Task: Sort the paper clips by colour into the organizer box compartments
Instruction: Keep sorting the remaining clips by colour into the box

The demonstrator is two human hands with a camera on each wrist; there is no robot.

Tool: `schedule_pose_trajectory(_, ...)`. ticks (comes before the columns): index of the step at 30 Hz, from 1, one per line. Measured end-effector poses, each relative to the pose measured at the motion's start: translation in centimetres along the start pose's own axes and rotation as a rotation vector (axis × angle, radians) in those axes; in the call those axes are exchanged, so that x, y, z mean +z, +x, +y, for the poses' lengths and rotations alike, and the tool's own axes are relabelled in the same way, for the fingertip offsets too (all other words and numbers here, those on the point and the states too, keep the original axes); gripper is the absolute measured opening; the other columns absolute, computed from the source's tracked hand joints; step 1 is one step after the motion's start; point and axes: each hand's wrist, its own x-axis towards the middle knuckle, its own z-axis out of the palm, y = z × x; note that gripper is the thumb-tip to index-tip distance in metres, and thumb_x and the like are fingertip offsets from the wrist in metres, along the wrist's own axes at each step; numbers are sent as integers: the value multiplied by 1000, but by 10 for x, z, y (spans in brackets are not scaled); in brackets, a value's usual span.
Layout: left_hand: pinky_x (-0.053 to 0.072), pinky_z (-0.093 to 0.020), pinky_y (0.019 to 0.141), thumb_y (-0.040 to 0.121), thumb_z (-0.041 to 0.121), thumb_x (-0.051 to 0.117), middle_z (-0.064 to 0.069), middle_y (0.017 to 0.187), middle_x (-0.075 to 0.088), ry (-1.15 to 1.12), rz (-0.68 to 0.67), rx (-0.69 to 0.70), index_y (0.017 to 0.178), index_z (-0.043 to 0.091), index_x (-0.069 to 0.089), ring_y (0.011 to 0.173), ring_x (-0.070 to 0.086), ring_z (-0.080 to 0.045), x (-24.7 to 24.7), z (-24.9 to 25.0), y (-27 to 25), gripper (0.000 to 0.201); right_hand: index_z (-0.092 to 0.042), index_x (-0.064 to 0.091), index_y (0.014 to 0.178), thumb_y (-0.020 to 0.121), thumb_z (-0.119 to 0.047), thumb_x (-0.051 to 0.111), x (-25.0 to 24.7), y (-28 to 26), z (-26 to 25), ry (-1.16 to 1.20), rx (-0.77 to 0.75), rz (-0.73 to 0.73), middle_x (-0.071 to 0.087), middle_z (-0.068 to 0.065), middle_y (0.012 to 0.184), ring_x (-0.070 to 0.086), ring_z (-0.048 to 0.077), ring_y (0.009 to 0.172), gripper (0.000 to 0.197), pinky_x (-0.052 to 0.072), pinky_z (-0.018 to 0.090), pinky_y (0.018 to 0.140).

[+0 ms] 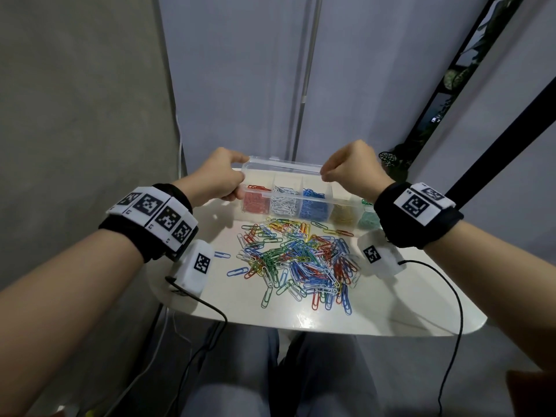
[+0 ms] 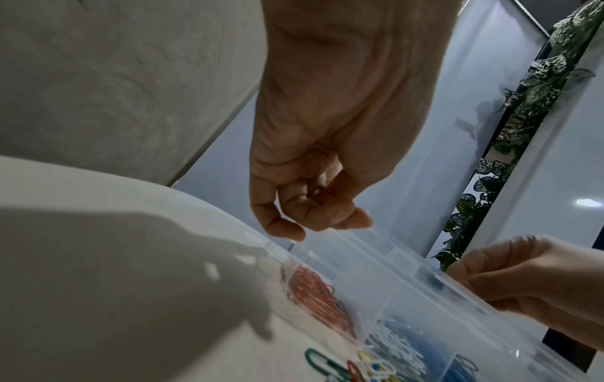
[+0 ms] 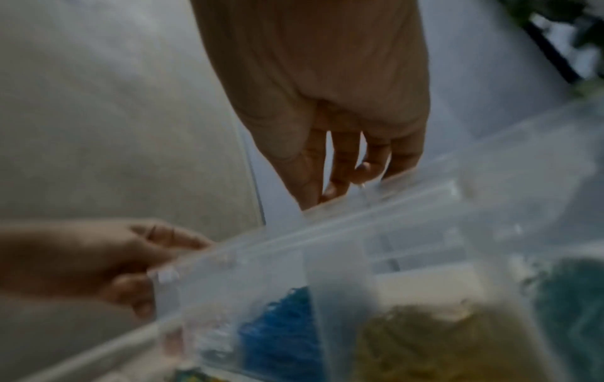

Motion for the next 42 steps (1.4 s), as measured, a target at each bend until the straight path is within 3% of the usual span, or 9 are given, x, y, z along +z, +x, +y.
schedule_pose_trajectory(4,43,-25,47,99,-1,40,-11,56,57,1,5,-4,145,13,39,46,48,-17,0,1,-1,49,-9,78,82,73,-4,79,7,1,-3,-183,-77,-178,71,6,78,67,19,79,11,53,28,74)
schedule_pose_trajectory(10,43,-26,47,99,-1,40,-11,57,57,1,4,-10,146,14,39,45,49,-15,0,2,-2,49,-14,76,96,81,7,58,20,6,-9,-366,-157,-298,68,2,90,62,20,85,32,50,27,74)
schedule_pose_trajectory(13,43,-25,46,99,-2,40,-11,58,57,-1,4,-12,145,14,39,45,50,-14,0,4,-3,48,-10,76,96,85,1,59,24,8,-8,-411,-184,-340,72,9,98,63,24,84,23,47,28,71)
schedule_pose_trajectory(18,40,-27,49,98,-3,40,-11,53,56,-12,-2,-4,145,11,40,47,47,-19,0,2,-2,50,-4,75,86,82,3,64,21,8,-7,-420,-184,-320,72,14,89,63,26,80,14,45,26,67)
schedule_pose_trajectory(26,39,-25,45,98,-4,39,-12,55,55,-9,-5,4,145,11,39,45,45,-18,0,3,-4,49,-14,73,72,74,-3,77,-40,3,9,-182,-112,-168,63,-3,59,49,-7,44,12,40,13,51)
schedule_pose_trajectory(31,41,-24,43,97,-4,39,-13,55,55,-7,2,14,144,10,40,43,46,-17,-1,2,-4,49,-6,73,72,74,-8,78,-81,-4,37,-211,6,21,68,14,71,52,15,60,6,40,22,56)
schedule_pose_trajectory(36,39,-25,47,97,-5,38,-12,54,55,-20,-1,11,144,10,40,46,44,-20,0,2,-6,49,-6,76,79,74,-14,80,-77,-15,52,-311,60,-28,70,10,76,58,16,68,10,40,23,64)
schedule_pose_trajectory(40,39,-28,51,97,-5,38,-14,56,55,-23,-3,-3,146,9,38,49,43,-20,1,2,-5,51,-9,73,73,73,-13,81,-68,-33,38,-240,-72,2,62,-2,63,50,7,56,9,35,13,50)
schedule_pose_trajectory(42,39,-28,50,97,-5,38,-14,57,56,-21,-1,-8,146,10,38,48,43,-20,1,2,-4,51,-11,72,73,71,-12,83,-60,-47,26,-202,-145,-106,60,-3,61,47,5,52,11,34,8,46)
